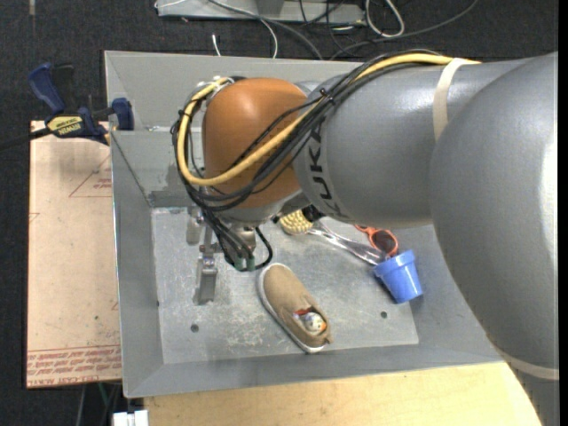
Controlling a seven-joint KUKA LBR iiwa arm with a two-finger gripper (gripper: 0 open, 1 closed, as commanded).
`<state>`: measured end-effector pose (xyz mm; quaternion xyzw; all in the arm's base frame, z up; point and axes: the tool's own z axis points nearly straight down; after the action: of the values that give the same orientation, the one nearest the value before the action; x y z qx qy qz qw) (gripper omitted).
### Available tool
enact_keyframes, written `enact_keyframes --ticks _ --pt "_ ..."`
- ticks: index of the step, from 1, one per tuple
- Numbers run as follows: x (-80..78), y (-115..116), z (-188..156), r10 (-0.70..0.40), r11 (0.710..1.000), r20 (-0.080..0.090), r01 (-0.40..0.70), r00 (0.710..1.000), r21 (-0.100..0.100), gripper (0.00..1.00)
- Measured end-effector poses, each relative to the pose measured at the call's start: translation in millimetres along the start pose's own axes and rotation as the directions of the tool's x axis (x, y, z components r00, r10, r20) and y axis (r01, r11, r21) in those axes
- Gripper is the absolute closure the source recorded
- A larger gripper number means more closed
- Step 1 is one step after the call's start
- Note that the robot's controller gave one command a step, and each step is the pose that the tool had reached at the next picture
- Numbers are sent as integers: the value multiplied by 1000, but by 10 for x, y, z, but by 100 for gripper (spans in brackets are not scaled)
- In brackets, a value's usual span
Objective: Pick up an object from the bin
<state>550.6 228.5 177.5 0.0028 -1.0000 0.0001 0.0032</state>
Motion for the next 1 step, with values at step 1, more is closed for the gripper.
enact_keyframes --ticks 1 --pt "-18 -15 -51 5 1000 7 -5 1000 -1 0"
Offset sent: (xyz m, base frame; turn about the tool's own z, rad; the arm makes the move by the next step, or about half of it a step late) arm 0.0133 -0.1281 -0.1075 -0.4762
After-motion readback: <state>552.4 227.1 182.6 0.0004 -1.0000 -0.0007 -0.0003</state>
